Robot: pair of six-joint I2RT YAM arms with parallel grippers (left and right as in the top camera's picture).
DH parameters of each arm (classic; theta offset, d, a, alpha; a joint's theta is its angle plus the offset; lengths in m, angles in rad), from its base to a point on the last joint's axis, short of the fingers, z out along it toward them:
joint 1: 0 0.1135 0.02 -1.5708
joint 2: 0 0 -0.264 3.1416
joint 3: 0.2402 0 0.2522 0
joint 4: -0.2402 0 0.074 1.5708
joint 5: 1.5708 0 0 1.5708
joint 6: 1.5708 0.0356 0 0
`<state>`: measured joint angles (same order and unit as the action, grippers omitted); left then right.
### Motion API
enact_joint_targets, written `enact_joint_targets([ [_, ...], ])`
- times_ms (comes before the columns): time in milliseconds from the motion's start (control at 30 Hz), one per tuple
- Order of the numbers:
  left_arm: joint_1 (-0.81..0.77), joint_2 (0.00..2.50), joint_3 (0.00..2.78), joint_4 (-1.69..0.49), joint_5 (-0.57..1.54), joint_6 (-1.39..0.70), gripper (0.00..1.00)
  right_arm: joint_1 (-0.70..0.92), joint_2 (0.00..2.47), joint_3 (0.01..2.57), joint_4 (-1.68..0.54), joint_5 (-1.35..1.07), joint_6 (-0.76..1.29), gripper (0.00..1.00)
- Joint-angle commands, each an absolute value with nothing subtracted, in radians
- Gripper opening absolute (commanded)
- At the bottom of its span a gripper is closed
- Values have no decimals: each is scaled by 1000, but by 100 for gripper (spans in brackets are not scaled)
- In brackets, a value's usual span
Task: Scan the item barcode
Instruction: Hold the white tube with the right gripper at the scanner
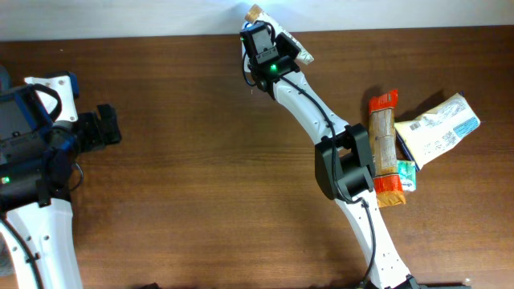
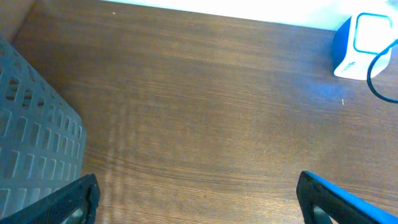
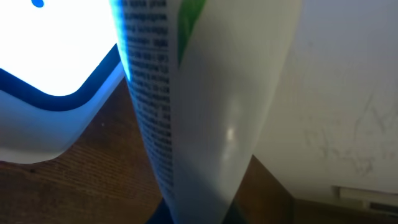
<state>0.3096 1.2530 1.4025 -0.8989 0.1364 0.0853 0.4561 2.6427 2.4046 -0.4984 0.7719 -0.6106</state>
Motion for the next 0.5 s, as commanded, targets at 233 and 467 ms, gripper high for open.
enact_joint_targets([
  [233, 310, 1247, 1408, -901, 130, 80, 99, 517, 2487, 2424, -590, 780, -494, 4],
  [467, 310, 1247, 1408, -905, 130, 80, 99, 507, 2230, 2424, -1144, 416, -65, 4],
])
